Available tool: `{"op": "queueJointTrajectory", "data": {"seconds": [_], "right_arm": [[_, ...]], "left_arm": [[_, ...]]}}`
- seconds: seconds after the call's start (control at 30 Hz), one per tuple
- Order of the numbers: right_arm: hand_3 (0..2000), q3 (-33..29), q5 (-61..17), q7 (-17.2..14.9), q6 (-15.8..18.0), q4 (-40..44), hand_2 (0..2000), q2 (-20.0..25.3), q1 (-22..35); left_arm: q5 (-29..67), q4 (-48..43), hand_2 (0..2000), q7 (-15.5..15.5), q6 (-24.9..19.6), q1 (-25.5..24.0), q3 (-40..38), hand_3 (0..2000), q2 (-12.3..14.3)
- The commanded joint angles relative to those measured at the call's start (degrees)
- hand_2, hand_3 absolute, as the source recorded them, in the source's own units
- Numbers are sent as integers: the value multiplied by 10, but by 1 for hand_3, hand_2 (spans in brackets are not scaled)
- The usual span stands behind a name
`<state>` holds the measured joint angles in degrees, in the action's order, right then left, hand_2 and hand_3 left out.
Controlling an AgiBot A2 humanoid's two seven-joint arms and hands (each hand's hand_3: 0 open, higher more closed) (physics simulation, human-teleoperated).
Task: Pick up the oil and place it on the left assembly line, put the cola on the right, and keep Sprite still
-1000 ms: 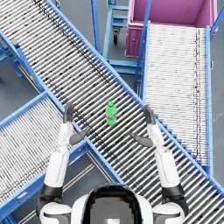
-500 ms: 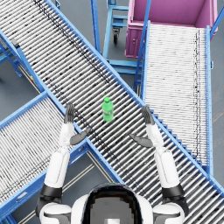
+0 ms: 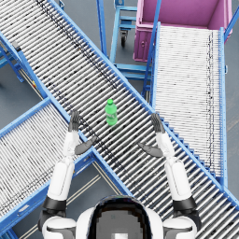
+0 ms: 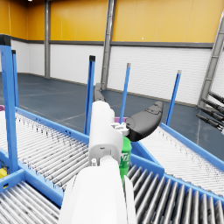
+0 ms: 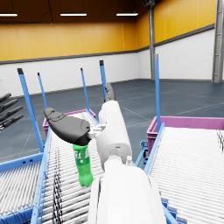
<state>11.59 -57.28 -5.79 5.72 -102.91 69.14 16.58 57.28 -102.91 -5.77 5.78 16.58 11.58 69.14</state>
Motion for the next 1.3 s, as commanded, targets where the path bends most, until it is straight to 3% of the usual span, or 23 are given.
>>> {"op": "queueJointTrajectory", "data": {"seconds": [0.03,1.3], "right_arm": [[0,0,0,0,0,0,0,0,0],[0,0,0,0,0,0,0,0,0]], "left_arm": [[0,0,0,0,0,0,0,0,0],[0,0,0,0,0,0,0,0,0]]}}
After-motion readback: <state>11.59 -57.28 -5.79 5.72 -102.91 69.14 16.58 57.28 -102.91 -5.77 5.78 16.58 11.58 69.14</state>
